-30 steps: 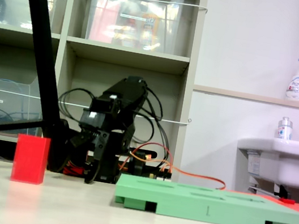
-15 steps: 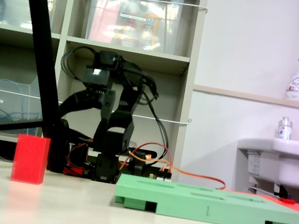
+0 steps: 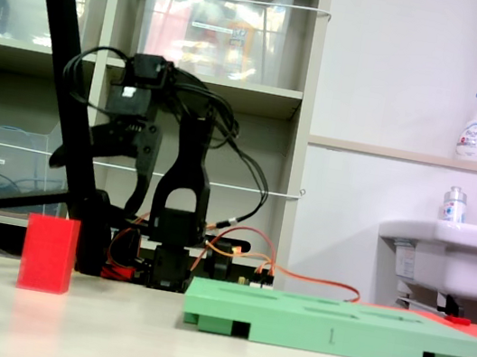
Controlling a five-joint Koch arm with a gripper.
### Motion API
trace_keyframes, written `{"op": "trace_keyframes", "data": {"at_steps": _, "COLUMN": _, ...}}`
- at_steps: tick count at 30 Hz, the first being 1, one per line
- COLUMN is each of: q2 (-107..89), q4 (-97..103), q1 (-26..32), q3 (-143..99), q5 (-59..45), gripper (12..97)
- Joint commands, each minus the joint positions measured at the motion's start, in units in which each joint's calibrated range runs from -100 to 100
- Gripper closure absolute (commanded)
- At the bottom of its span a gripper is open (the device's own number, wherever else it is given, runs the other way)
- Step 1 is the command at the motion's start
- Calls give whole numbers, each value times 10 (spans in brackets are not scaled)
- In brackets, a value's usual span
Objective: Put the square block into the corresponding hole
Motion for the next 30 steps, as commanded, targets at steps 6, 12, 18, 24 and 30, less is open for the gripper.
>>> {"op": "trace_keyframes", "data": {"at_steps": 6, "q2": 181, "q4": 12, "q1": 6, "q3": 113, "q5": -1, "gripper": 301}}
{"op": "trace_keyframes", "data": {"at_steps": 12, "q2": 295, "q4": 12, "q1": 4, "q3": 184, "q5": -7, "gripper": 302}}
{"op": "trace_keyframes", "data": {"at_steps": 18, "q2": 362, "q4": 12, "q1": -2, "q3": 196, "q5": -13, "gripper": 302}}
{"op": "trace_keyframes", "data": {"at_steps": 24, "q2": 390, "q4": 12, "q1": -5, "q3": 189, "q5": -15, "gripper": 309}}
{"op": "trace_keyframes", "data": {"at_steps": 30, "q2": 402, "q4": 3, "q1": -11, "q3": 163, "q5": -17, "gripper": 563}}
